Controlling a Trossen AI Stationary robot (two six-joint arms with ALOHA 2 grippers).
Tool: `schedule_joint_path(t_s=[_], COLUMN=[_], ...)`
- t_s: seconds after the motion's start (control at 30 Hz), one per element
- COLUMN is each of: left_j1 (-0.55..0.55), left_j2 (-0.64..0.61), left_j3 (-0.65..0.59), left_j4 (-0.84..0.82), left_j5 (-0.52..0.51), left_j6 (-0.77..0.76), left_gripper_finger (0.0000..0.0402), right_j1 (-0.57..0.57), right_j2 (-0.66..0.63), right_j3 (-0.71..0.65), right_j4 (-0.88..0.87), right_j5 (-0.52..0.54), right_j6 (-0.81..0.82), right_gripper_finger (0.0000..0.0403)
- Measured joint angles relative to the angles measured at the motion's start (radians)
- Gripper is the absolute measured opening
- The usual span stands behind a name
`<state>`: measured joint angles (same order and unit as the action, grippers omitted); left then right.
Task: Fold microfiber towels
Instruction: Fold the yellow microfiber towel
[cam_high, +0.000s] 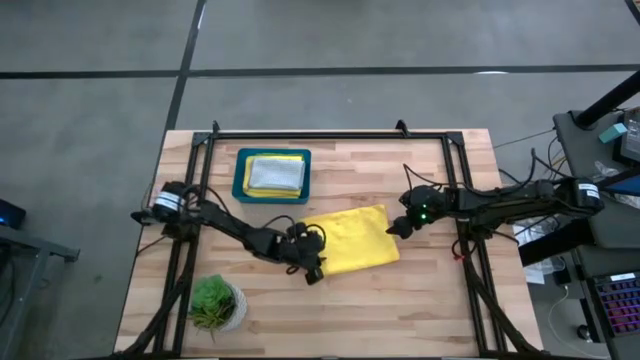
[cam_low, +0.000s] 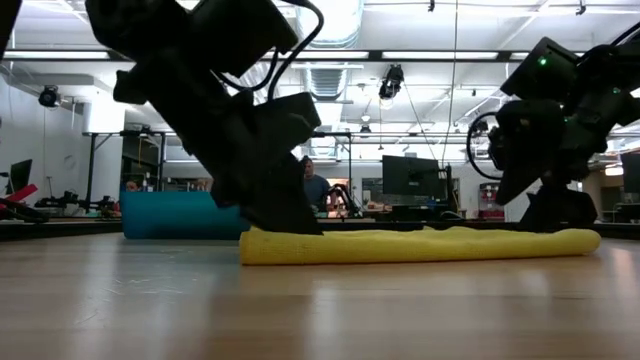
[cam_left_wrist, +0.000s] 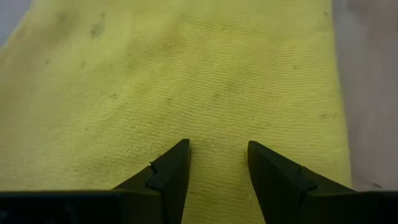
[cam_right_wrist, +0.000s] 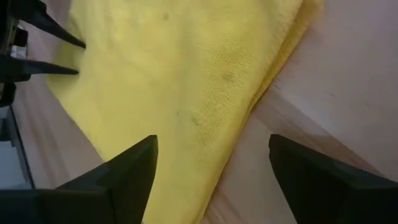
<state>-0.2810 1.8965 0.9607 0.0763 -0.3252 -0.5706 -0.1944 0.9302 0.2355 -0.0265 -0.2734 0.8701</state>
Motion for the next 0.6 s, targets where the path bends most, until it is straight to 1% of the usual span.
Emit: schedule_joint_path(t_s=[0.1,0.2,0.43,0.6], left_j1=[-0.001,-0.007,-0.007,-0.007], left_j2=[-0.007,-0.020,-0.029,-0.030], left_j3=[0.001,-0.002,-0.003,-0.004], left_j4=[-0.062,-0.110,-0.128,-0.137], left_j5=[0.025,0.034,0.052,0.055], left_j6=[-0.052,-0.061,-0.052,-0.051], left_gripper_finger=[0.0147,0.0147,0.0147,0.0147], right_j1=[0.002,0.005,0.009,0.008], right_j2=[0.018,0.056,0.218,0.359], right_j3=[0.000,-0.002,0.000,-0.001], right_j4=[0.004,0.027,0.259,0.465], right_j5=[0.001,0.004,-0.008,-0.044], right_j6=[0.007,0.007,-0.004,-0.029], right_gripper_finger=[0.0293,0.0293,0.0299,0.0290])
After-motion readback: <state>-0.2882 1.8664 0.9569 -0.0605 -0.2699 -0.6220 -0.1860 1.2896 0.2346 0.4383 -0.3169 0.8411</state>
